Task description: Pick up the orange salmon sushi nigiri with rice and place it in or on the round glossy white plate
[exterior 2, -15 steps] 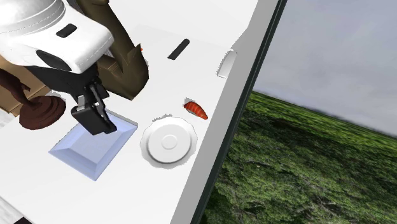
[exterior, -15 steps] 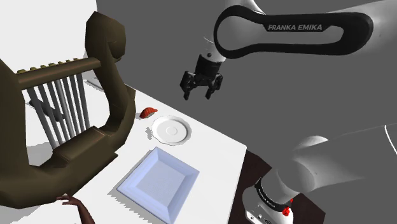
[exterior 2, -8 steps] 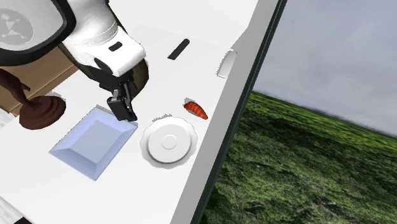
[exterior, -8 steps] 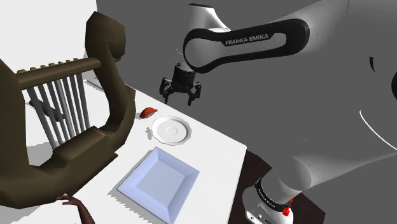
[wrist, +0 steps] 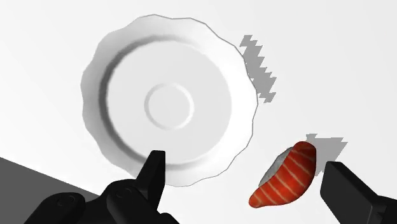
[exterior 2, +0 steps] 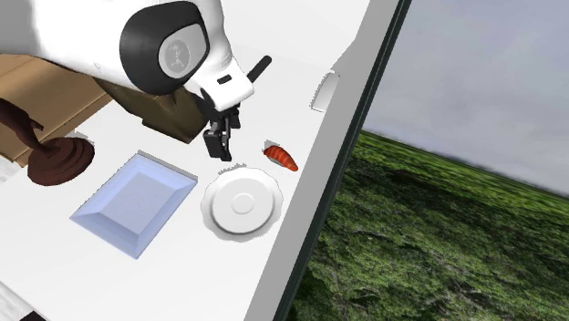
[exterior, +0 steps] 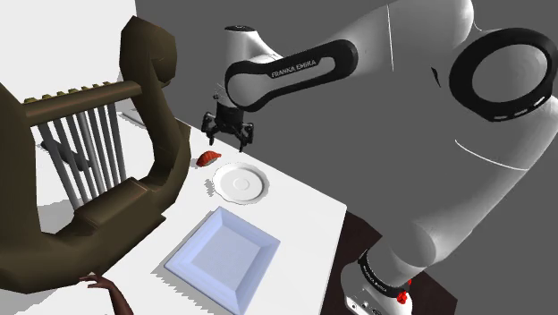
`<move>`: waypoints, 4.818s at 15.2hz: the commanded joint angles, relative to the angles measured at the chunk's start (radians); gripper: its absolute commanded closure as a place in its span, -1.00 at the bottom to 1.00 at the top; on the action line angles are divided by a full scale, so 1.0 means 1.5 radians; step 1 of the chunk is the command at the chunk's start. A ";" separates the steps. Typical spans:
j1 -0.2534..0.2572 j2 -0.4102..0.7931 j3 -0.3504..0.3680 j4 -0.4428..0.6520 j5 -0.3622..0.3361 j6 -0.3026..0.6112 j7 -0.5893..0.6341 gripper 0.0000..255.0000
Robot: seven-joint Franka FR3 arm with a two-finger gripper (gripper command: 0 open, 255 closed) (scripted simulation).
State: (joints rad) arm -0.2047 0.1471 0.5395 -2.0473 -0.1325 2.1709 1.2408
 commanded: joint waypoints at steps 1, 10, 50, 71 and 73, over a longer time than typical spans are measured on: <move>0.014 0.060 -0.010 0.041 -0.040 0.005 0.073 -1.00; 0.087 0.298 -0.102 0.268 -0.125 -0.017 0.284 -1.00; 0.091 0.309 -0.111 0.319 -0.117 -0.057 0.301 1.00; 0.004 -0.005 -0.067 -0.163 -0.024 0.135 0.270 1.00; 0.006 0.010 -0.070 -0.167 -0.035 0.151 0.279 1.00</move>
State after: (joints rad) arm -0.1974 0.1503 0.4370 -2.2945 -0.1761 2.3841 1.6527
